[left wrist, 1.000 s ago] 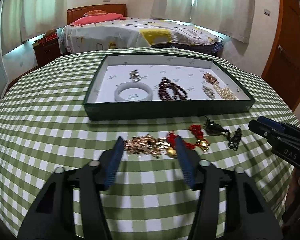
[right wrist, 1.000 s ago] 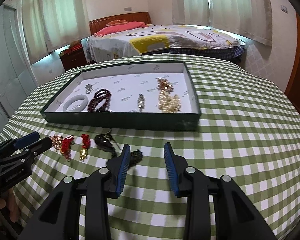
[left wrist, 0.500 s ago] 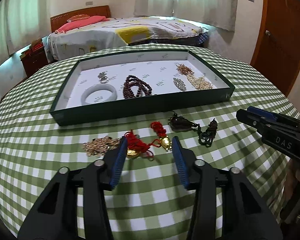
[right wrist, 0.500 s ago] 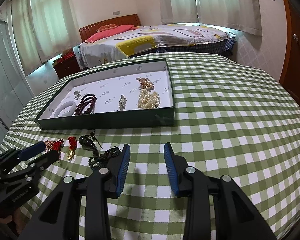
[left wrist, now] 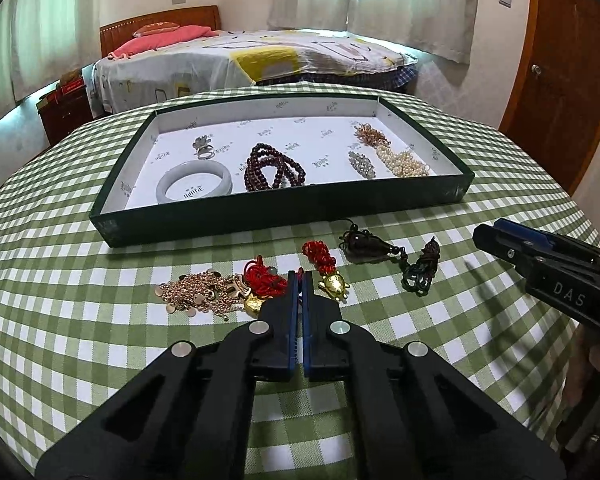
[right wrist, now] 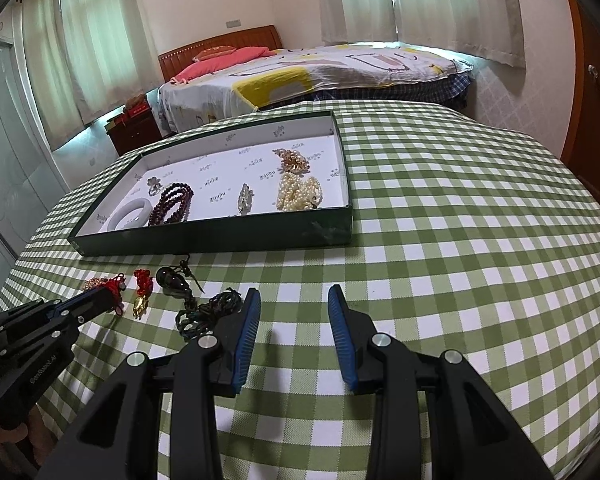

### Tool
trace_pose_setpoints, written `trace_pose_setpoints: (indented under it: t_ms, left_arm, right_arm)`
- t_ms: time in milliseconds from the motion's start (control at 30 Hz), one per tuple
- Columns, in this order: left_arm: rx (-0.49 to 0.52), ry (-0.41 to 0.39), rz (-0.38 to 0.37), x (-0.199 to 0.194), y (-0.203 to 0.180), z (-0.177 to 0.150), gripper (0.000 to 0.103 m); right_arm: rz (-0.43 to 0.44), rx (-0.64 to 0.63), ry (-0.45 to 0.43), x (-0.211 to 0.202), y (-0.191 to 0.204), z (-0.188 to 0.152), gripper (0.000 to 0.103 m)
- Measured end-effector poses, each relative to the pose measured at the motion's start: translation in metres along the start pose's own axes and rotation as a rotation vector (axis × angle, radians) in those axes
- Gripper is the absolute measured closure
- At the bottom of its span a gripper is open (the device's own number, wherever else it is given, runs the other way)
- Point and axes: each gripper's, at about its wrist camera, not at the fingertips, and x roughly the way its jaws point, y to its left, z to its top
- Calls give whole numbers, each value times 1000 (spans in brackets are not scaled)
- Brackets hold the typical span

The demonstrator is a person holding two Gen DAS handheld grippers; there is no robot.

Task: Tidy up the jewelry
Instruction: 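Grasp the red tassel charm with the left gripper while the right grasps the black pendant necklace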

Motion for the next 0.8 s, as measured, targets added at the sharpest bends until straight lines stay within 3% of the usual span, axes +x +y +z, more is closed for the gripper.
trace_pose_setpoints:
  t_ms: [500, 800]
  left_arm:
    - [-52, -42, -4, -16, 24, 5, 101]
    - [-55, -44, 1, -15, 29, 4, 101]
  right_arm:
    - [5, -27, 5, 1, 10, -1, 67]
    - [60, -71, 14, 5, 31, 5, 67]
